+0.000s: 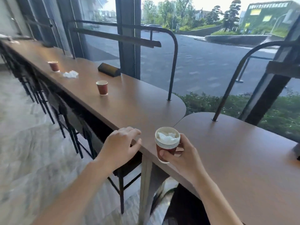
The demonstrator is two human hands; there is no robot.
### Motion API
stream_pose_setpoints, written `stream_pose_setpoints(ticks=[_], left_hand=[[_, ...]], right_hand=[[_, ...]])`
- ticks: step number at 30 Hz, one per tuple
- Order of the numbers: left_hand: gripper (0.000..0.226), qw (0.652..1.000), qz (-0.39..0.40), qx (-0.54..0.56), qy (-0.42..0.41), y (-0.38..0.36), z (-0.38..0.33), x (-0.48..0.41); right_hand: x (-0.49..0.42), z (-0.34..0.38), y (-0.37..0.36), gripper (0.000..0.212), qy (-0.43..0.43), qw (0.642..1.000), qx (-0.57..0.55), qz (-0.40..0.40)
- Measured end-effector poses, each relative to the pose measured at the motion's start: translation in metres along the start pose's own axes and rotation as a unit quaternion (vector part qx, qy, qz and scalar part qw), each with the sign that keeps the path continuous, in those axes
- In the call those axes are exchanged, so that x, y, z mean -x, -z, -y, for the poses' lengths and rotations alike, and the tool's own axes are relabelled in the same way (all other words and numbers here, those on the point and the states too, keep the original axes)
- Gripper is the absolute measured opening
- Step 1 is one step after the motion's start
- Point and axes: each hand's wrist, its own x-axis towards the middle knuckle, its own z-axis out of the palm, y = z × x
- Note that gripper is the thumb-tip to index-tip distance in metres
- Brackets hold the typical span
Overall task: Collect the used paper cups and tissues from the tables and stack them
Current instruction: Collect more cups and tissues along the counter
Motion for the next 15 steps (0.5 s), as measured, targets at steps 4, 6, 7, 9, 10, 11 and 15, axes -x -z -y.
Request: stream_pose_setpoints(ticks=[4, 6, 7, 9, 10, 11, 15], left_hand=[[0.030, 0.997, -0.011, 0.000, 0.075, 0.036, 0.076, 0.040], [0.030, 0.993, -0.010, -0.009, 0.113, 0.056, 0.116, 0.062], [0.030, 0.991, -0.010, -0.017, 0.129, 0.066, 0.135, 0.072], [0.030, 0.987, -0.018, -0.034, 0.158, 0.086, 0.172, 0.093], [0.030, 0.984, -0.025, -0.040, 0.174, 0.096, 0.189, 0.102], [0.030, 0.980, -0.032, -0.044, 0.190, 0.106, 0.205, 0.111], [0.028, 0.968, -0.057, -0.052, 0.240, 0.133, 0.264, 0.137]], right_hand=[[-0.016, 0.032, -0.083, 0.053, 0.017, 0.998, -0.007, 0.067], [-0.020, 0.051, -0.129, 0.054, 0.028, 0.994, -0.012, 0.101], [-0.021, 0.060, -0.153, 0.054, 0.037, 0.993, -0.012, 0.115], [-0.022, 0.077, -0.200, 0.052, 0.053, 0.987, -0.015, 0.149], [-0.023, 0.085, -0.222, 0.052, 0.059, 0.984, -0.019, 0.167], [-0.024, 0.094, -0.242, 0.051, 0.063, 0.980, -0.024, 0.185], [-0.033, 0.123, -0.310, 0.045, 0.065, 0.966, -0.039, 0.246]])
